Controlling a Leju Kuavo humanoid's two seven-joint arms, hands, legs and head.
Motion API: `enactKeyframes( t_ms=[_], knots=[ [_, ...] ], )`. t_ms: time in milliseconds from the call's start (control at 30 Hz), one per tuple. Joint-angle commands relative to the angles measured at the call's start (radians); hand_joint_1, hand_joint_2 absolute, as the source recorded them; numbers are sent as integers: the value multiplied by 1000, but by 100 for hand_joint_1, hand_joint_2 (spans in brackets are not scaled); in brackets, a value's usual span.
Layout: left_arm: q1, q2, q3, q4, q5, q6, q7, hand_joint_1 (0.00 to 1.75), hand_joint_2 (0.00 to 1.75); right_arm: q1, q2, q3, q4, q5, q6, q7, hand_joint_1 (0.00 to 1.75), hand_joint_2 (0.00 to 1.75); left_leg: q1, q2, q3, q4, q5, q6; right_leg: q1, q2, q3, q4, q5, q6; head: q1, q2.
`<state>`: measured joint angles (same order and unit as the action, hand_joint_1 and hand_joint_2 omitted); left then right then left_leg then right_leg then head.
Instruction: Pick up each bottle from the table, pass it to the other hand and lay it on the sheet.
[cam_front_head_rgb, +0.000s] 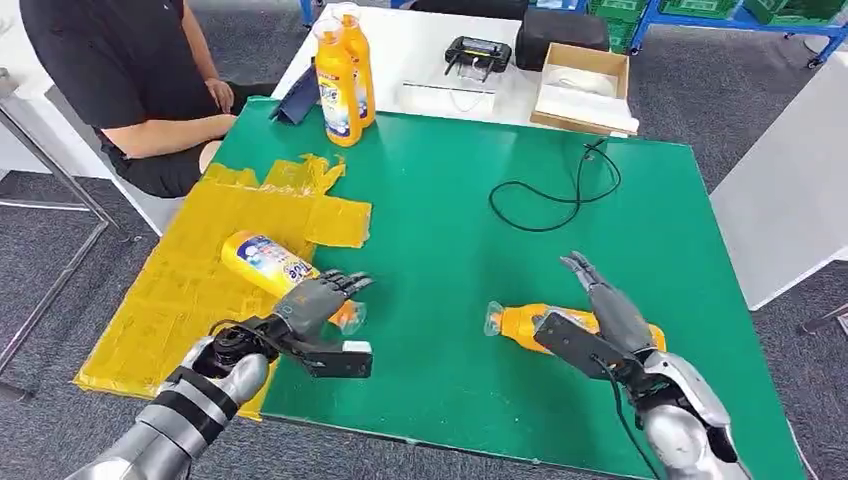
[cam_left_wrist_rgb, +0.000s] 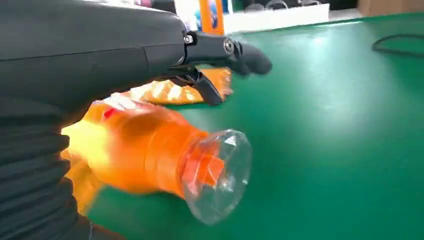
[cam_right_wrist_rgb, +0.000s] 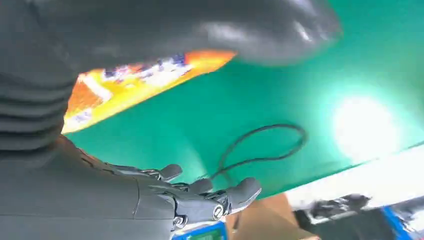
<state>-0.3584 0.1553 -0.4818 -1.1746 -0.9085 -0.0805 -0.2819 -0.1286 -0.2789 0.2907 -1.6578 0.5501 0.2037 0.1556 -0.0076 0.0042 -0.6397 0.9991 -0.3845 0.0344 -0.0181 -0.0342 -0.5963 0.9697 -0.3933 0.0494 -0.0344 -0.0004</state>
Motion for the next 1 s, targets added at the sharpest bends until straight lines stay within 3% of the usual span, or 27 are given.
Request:
enactKeyframes(
  t_ms=[33, 300, 467, 500, 733, 1000],
  knots=[
    [-8, 15, 41, 5, 96, -42, -21, 0, 175, -69, -47, -5, 195, 21, 16, -10, 0, 175, 1, 1, 3, 0, -1, -2, 1, 2, 3, -1, -1, -2, 0, 0],
    [23, 23, 85, 19, 275, -99, -57, 0, 175, -92, -57, 15, 308, 37, 34, -24, 0, 175, 1, 1, 3, -1, -1, -2, 1, 3, 3, -2, -1, -2, 0, 0],
    [72, -49, 205, -65, 561, -220, -34, 0, 175, -117, -41, 32, 370, 84, 27, -24, 0, 175, 1, 1, 3, 0, -2, -2, 1, 3, 3, -1, -1, -2, 0, 0],
    [95, -67, 242, -104, 674, -274, -20, 0, 0, -126, -32, 37, 385, 109, 19, -19, 0, 175, 1, 0, 2, 0, -1, -1, 1, 2, 2, -1, -1, -2, 0, 0],
    [160, -89, 287, -227, 930, -345, 51, 0, 0, -166, -17, 55, 474, 194, 24, 1, 0, 175, 1, 0, 1, 0, -1, -2, 1, 2, 1, -1, -1, -2, 0, 0],
    [78, -120, 262, -179, 978, -342, 95, 0, 0, -229, -36, 140, 581, 325, 114, 24, 0, 175, 1, -2, 0, 0, -1, -1, 1, 0, 1, 0, 0, -1, 0, 0]
  ],
)
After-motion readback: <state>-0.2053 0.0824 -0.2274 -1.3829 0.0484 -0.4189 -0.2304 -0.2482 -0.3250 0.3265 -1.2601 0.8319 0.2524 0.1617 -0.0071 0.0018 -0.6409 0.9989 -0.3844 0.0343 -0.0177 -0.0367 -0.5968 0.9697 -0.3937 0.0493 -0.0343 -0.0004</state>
